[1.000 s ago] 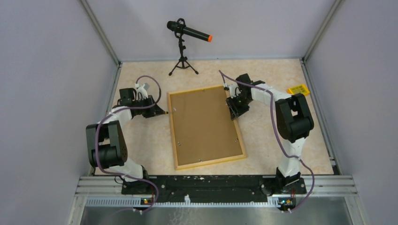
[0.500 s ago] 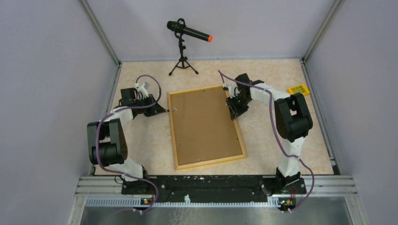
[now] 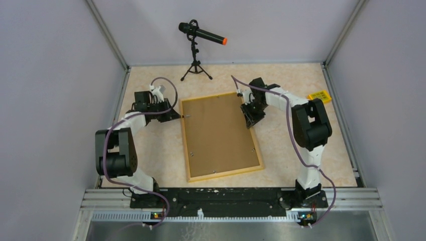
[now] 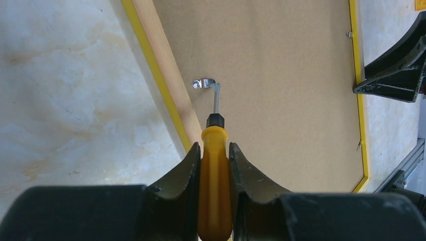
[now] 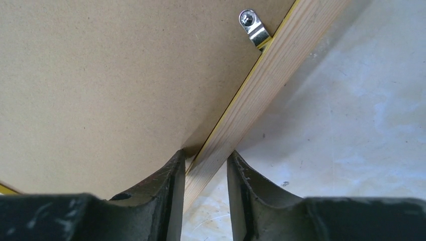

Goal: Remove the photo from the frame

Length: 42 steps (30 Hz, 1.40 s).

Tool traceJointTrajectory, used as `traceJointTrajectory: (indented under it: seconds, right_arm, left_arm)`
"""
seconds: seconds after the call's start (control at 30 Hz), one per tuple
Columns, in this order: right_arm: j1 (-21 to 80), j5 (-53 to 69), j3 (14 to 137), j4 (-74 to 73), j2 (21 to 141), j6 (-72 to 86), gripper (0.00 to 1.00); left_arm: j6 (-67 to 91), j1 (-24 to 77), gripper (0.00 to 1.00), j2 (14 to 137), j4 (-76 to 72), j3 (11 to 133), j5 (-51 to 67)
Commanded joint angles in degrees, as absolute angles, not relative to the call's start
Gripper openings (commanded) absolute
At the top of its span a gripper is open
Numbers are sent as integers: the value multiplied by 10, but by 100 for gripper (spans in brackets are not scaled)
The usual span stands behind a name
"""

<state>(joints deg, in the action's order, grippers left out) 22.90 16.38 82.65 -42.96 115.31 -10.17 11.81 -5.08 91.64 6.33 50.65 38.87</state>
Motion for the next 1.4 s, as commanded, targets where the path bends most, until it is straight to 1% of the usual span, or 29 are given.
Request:
traceJointTrajectory:
  seconds: [0.0, 0.13, 0.17, 0.2, 0.3, 0.4, 0.57, 0.7, 0.77, 0.9, 1.17, 1.23, 1.3, 1.33, 1.37]
  right_arm:
    - [244, 89, 829, -393, 1199, -115, 28]
    - [228, 69, 835, -407, 1208, -172, 13]
    - [220, 64, 832, -407, 1205, -192, 8]
    - [211, 55, 832, -407, 1202, -219, 5]
    - [183, 29, 850, -409, 1204, -310, 2]
    - [160, 29, 904, -422, 1232, -374, 0]
    - [154, 92, 1014, -469, 1290, -492, 3]
    - [192, 115, 1083, -508, 1325, -571, 2]
    - [219, 117, 1081, -503, 1325, -613, 2]
    - [274, 105, 1031, -458, 1307, -688, 2]
    - [322, 107, 1024, -399, 1300, -783, 2]
    - [326, 102, 1036, -371, 1300, -781, 4]
    - [326, 105, 1080, -361, 1306, -741, 8]
    - [325, 104, 1112, -365, 1309, -712, 11]
    - [322, 106, 1141, -374, 1312, -684, 17]
  left_arm:
    - [85, -52, 0, 869, 111, 560, 374]
    - [75, -69, 0, 849, 141, 576, 375]
    - [72, -76, 0, 844, 148, 577, 378]
    - [70, -80, 0, 840, 153, 577, 379]
    - [68, -92, 0, 824, 165, 577, 381]
    - [69, -101, 0, 812, 178, 579, 381]
    - [64, -114, 0, 797, 193, 578, 379]
    - [58, -119, 0, 785, 205, 574, 377]
    - [60, -121, 0, 778, 206, 569, 378]
    - [65, -124, 0, 765, 218, 564, 375]
    - [70, -124, 0, 738, 233, 526, 381]
    - [58, -124, 0, 734, 240, 525, 382]
    - [43, -124, 0, 737, 253, 529, 381]
    - [36, -124, 0, 739, 257, 531, 381]
    - [27, -124, 0, 744, 263, 535, 384]
